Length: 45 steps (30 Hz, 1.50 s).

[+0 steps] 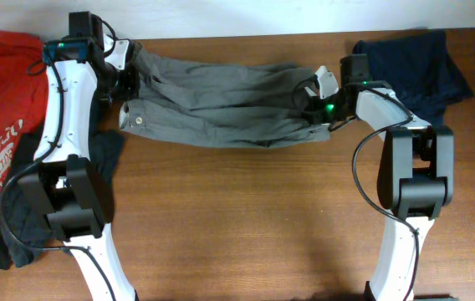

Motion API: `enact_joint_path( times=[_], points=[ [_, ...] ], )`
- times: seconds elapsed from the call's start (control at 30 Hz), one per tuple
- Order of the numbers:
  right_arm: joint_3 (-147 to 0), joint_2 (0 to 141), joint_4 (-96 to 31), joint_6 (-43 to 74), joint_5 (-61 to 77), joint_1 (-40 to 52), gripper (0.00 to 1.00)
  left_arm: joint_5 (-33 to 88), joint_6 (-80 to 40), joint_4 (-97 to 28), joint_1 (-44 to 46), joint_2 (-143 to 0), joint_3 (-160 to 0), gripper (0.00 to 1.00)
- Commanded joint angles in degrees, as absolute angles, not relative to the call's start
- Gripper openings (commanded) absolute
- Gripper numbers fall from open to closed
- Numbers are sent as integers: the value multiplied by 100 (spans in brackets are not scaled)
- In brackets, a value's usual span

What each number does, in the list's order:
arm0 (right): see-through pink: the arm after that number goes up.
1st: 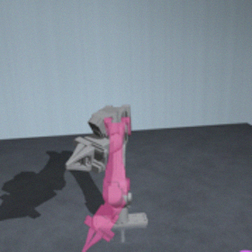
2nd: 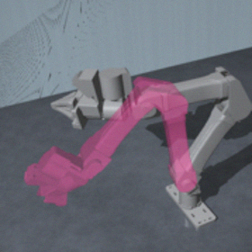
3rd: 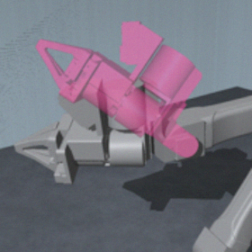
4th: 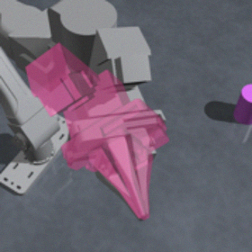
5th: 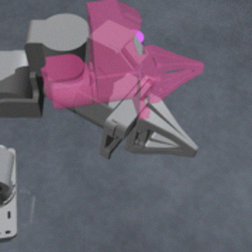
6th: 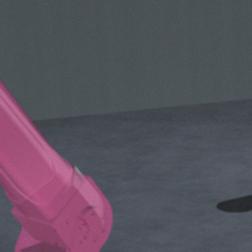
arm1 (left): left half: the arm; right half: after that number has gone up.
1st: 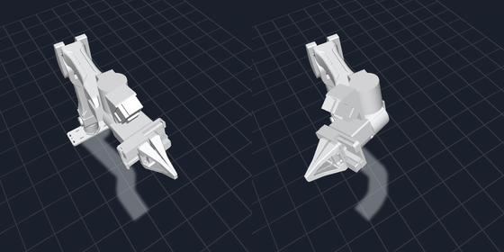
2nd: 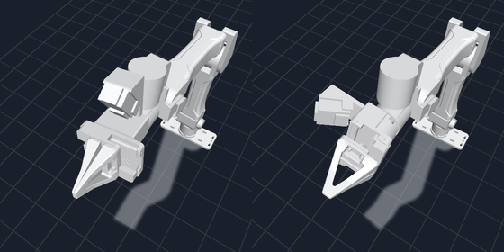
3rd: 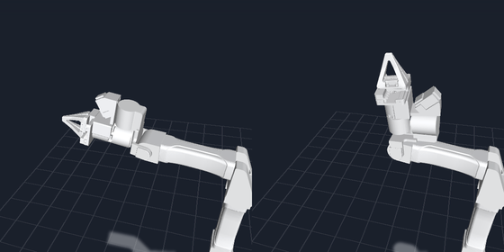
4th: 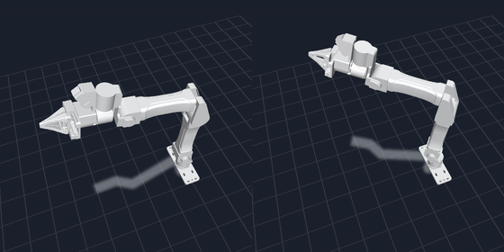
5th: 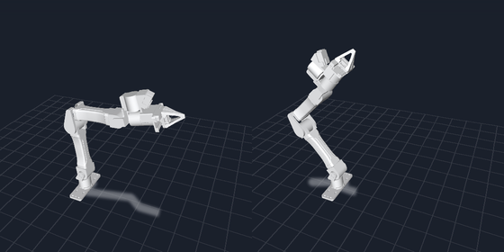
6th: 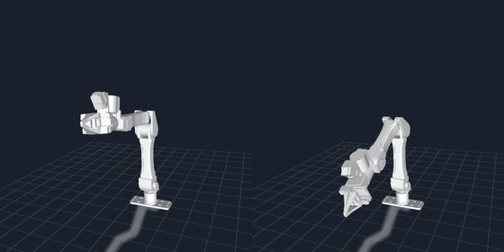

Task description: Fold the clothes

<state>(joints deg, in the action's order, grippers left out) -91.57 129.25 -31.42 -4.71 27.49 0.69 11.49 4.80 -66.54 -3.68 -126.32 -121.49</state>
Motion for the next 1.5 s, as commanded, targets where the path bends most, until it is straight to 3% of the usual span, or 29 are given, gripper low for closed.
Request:
enact_joint_path(
  times=[0.0,0.53,1.47],
  points=[
    [-8892,13133,-3229,-351,2351,340,4,978,567,-6525,-117,-12394,-12167,1],
    [-8890,13255,-3144,-93,2333,375,4,1116,259,-5739,1437,-12394,-12667,1],
    [-8890,14011,-2891,224,2637,375,4,1417,-91,-4401,2659,-12665,-12691,1]
  ],
)
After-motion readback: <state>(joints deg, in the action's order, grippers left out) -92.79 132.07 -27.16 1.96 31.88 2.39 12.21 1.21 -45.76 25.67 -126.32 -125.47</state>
